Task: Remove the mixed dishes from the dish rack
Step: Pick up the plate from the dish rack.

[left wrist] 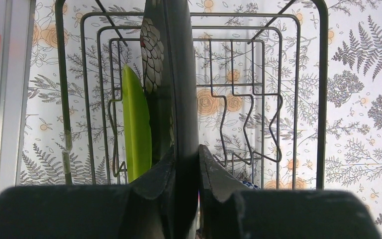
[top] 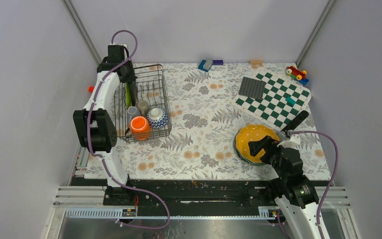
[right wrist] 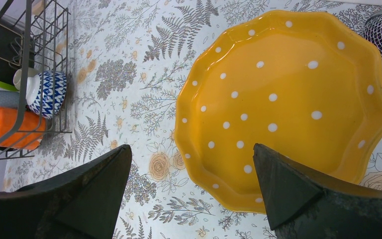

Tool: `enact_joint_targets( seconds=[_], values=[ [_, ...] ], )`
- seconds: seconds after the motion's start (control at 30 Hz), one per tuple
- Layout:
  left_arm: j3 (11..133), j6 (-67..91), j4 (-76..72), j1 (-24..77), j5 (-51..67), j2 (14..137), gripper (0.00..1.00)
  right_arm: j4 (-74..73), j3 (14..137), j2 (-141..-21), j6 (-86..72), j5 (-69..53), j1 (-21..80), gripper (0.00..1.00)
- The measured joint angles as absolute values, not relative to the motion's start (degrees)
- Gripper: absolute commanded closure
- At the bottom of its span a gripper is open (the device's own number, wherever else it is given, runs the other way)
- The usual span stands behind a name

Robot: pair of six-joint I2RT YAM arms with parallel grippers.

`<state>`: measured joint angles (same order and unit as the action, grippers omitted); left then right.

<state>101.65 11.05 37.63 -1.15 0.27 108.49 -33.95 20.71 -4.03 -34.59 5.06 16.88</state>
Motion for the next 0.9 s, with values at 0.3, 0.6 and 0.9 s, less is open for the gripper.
enact_joint_targets(
  seconds=[0.3,0.6,0.9],
  values=[
    [102.65,12.05,39.44,-1.13,0.27,107.96,1.00,-33.95,20.71,-4.03,-34.57,5.04,16.88,0.00],
    [102.59,12.49,40.53,-0.62,0.38,100.16,1.00,-33.95,20.71,-4.01,-34.57,5.04,16.88,0.01],
    [102.59,11.42,39.07,-0.56,0.03,91.05,1.00,-33.95,20.71,-3.84,-34.57,5.04,16.88,0.00]
  ],
)
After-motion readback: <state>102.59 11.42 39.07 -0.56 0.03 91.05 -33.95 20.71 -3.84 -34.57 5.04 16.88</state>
